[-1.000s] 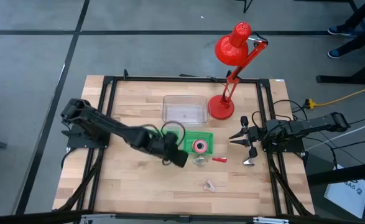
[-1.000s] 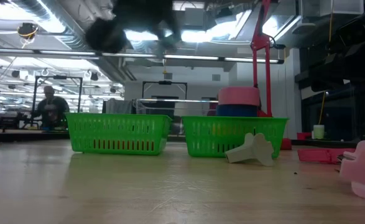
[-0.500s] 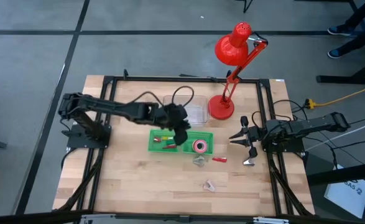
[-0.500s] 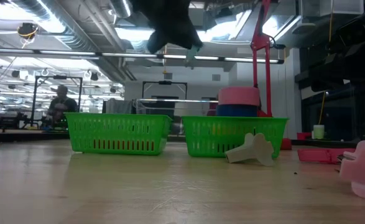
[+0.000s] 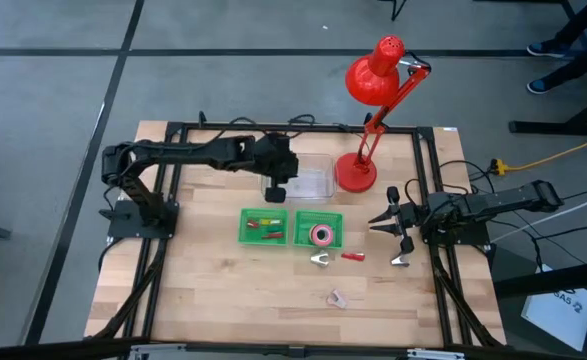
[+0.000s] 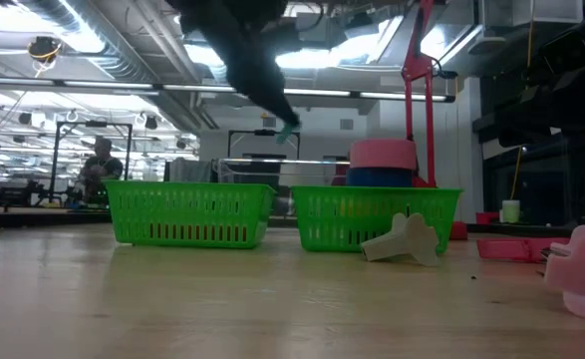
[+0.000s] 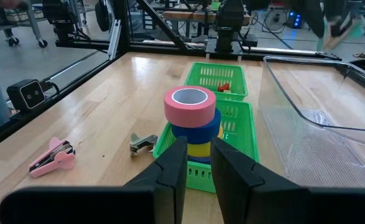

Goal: Pick and place Stapler, Stapler remover, tape
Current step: Put the light blue staple remover into the transparent bin

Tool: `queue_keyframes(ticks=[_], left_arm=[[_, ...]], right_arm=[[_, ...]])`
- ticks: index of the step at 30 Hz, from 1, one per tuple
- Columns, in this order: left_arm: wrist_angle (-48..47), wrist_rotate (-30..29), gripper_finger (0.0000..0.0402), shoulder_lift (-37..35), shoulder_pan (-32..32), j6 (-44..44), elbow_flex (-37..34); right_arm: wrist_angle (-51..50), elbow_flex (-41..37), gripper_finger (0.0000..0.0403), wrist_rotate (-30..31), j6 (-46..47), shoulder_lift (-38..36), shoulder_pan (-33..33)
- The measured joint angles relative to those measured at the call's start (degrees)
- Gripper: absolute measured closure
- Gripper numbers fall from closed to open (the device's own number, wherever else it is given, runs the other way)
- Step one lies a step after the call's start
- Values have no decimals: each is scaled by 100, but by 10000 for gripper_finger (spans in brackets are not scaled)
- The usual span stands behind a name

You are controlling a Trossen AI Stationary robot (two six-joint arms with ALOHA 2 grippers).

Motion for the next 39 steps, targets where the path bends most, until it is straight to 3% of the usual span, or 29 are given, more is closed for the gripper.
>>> queue_keyframes(ticks=[5, 29, 39], left_arm=[[-47, 394, 365, 247, 271, -11, 0], [-71, 393, 363, 444, 523, 83, -37], [-377, 356, 359, 479, 494, -624, -37]], right_arm=[[0, 0, 331, 0, 1, 0, 0], [0, -1, 331, 0, 2, -1, 0], [0, -1, 331, 0, 0, -1, 0]])
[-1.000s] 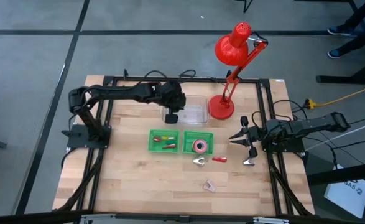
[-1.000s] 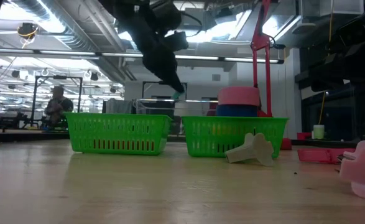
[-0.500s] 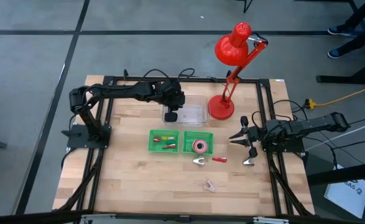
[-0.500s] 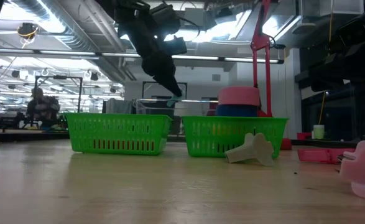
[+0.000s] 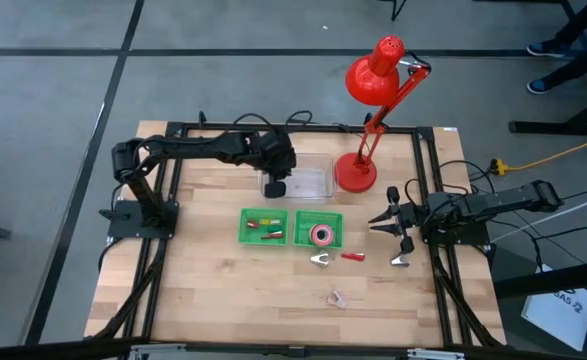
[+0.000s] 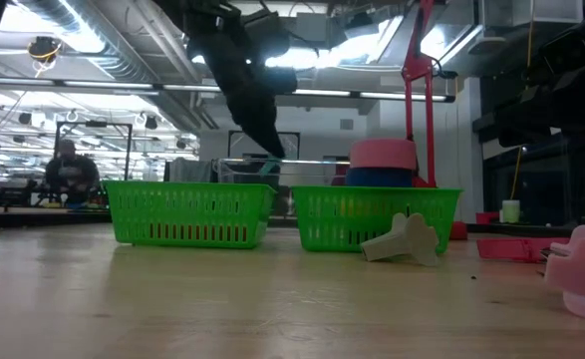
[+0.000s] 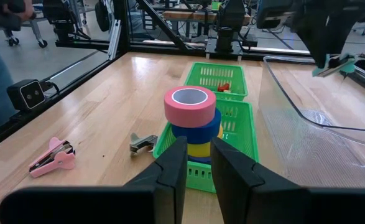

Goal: Pick and place Stapler, Stapler remover, tape
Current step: Put the light blue staple remover into the transparent bin

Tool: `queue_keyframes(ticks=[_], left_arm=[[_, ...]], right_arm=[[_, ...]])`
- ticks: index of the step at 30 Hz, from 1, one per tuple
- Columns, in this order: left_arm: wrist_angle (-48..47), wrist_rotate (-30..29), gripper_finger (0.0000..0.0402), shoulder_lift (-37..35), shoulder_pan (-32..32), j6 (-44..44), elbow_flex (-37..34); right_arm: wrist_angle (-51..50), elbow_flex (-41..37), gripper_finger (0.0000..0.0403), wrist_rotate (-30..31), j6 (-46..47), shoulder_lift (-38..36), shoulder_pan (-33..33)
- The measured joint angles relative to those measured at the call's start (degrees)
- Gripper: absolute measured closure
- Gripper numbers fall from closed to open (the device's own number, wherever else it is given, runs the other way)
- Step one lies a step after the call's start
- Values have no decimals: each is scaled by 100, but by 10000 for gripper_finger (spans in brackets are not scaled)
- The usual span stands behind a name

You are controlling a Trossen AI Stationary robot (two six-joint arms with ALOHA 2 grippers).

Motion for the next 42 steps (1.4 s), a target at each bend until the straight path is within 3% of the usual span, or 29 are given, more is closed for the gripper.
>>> queue_keyframes(ticks=[12, 42], left_arm=[[-254, -441, 356, 13, -81, 156, -7], [-186, -645, 348, 606, -70, 716, 0]], right_arm=[[0, 1, 331, 0, 2, 0, 0], [2, 2, 331, 0, 0, 1, 0]])
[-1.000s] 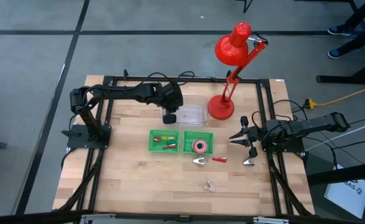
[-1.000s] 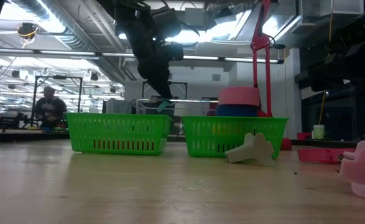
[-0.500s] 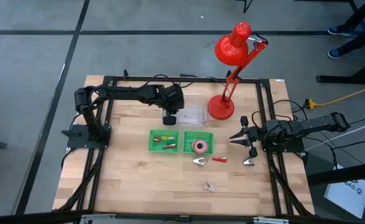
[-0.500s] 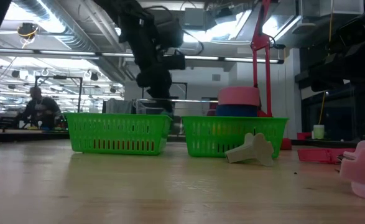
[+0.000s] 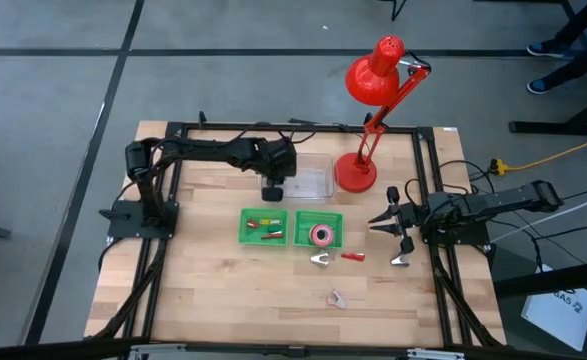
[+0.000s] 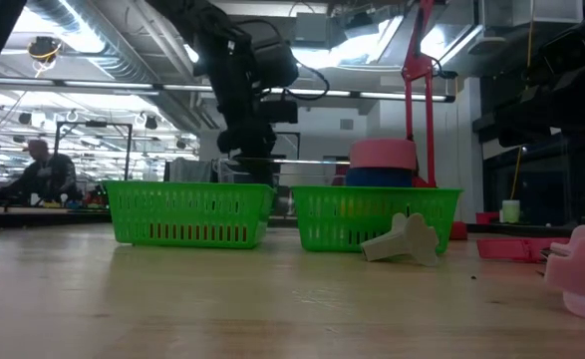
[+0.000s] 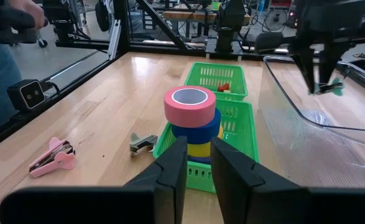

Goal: Pick and place Stapler, Stapler remover, tape
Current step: Put the light blue staple remover into the transparent bin, then put the black staple remover into the transparent bin

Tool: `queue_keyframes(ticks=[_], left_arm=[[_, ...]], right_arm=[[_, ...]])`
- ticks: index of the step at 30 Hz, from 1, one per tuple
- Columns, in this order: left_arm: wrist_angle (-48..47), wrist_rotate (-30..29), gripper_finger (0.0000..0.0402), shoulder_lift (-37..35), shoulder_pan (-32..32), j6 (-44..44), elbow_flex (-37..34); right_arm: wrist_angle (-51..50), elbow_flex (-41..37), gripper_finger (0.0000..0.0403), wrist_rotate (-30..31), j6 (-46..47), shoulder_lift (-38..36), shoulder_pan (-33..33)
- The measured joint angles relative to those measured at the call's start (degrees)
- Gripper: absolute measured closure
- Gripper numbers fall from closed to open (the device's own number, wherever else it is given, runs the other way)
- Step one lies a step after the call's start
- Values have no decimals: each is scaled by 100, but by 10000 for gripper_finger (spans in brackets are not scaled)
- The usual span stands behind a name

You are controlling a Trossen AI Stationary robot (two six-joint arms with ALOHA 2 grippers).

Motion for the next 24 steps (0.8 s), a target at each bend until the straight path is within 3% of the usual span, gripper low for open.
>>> queue_keyframes(ticks=[9, 15, 24], left_arm=[[-511, -271, 333, 31, -4, -427, 337], [-813, -365, 296, 24, -4, -530, 688], [-1575, -698, 237, 23, -5, -1612, 1082]], right_arm=[[0, -1, 331, 0, 0, -2, 0], [1, 0, 331, 0, 2, 0, 0], [0, -2, 331, 0, 1, 0, 0]])
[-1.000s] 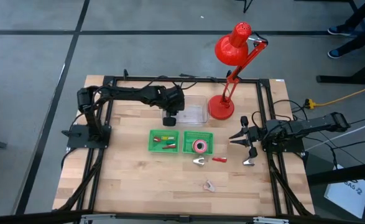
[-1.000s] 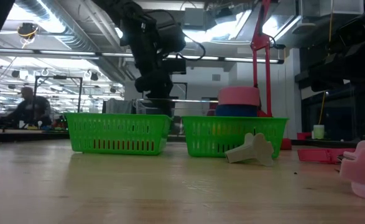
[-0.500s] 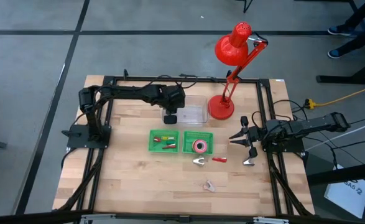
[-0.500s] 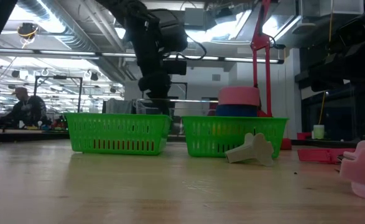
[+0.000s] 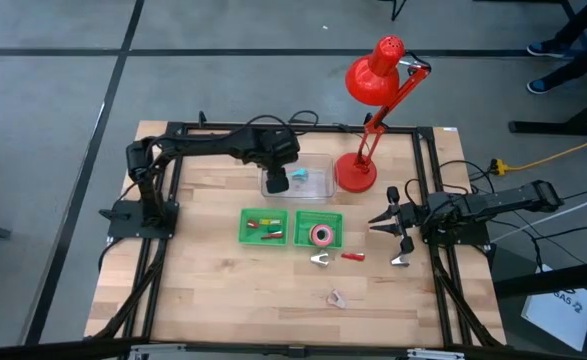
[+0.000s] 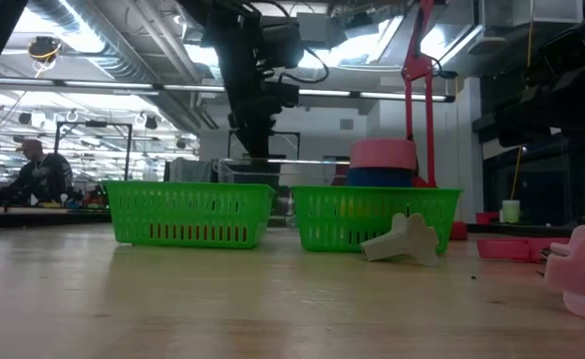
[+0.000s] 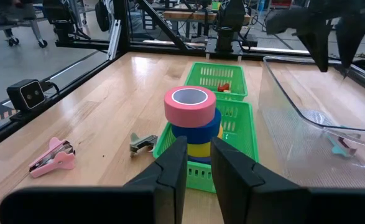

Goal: Pick and place Stapler, Stapler remover, tape
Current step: Put the black staple remover into the transparent bin

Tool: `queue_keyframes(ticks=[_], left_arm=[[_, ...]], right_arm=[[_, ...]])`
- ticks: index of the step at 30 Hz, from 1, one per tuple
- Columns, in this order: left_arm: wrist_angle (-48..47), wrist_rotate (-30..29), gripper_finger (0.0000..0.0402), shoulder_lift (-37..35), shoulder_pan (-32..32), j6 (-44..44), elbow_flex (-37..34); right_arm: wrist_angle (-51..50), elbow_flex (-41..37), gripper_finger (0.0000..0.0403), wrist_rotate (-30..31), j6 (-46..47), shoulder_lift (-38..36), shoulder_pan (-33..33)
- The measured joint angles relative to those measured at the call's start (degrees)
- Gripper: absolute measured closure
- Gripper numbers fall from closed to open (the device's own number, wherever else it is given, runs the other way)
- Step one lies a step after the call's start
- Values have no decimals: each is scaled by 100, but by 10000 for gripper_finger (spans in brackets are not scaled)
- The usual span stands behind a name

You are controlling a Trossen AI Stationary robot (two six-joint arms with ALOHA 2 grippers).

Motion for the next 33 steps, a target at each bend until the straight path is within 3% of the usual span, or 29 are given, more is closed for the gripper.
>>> queue_keyframes(ticks=[6, 19, 24, 33], left_arm=[[-517, -1, 233, -1, -41, -682, 278], [-663, -452, 233, -6, -398, -1372, 744], [-750, -493, 233, -10, -818, -1322, 1159], [-743, -1454, 233, -12, -1915, -1298, 1401]], right_arm=[[-1, 0, 331, 0, -1, -2, 0], [0, 1, 331, 0, -1, -2, 0], [-1, 1, 331, -1, 1, 0, 0], [-1, 0, 331, 0, -1, 0, 0]])
